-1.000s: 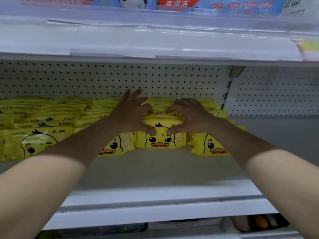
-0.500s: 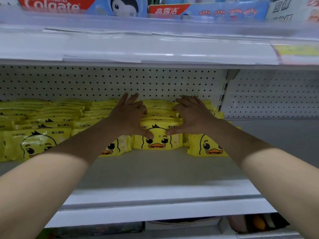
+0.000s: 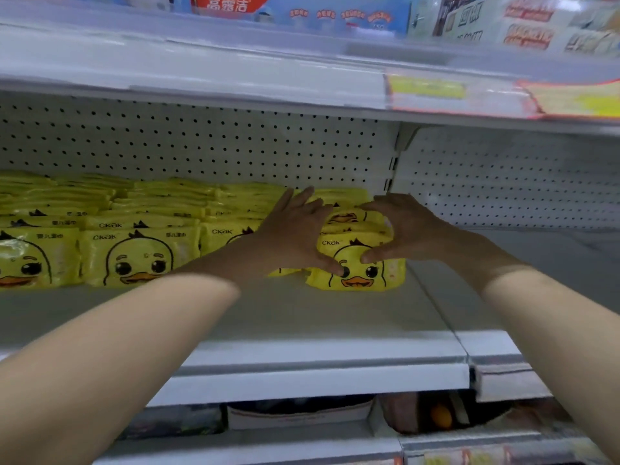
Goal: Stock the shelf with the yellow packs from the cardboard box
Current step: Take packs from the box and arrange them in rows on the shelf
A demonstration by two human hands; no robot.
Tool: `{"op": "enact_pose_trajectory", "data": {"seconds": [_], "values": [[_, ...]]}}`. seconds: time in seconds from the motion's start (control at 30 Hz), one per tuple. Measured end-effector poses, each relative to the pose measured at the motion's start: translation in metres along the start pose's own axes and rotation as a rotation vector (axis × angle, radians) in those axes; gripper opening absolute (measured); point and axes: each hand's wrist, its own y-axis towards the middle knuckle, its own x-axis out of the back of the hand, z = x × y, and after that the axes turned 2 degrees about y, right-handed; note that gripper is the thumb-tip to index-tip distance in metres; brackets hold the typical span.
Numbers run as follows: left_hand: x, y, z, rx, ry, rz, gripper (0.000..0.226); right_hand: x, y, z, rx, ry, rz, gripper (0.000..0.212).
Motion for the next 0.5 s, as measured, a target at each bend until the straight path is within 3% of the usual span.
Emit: {"op": "enact_pose_trajectory", "data": {"seconds": [0.27,0.5], "values": [[-0.016,0.028,-0.04,0.106,0.191,0.099,0.149,-0.027,-0.006,-0.023,0.068,-0.113,0.038,0.139],[-0.022,0.032,-0.036,0.214,0.227,0.092,0.152,-0.04,0.002,-0.025,0.122,-0.17,-0.102,0.139]]}}
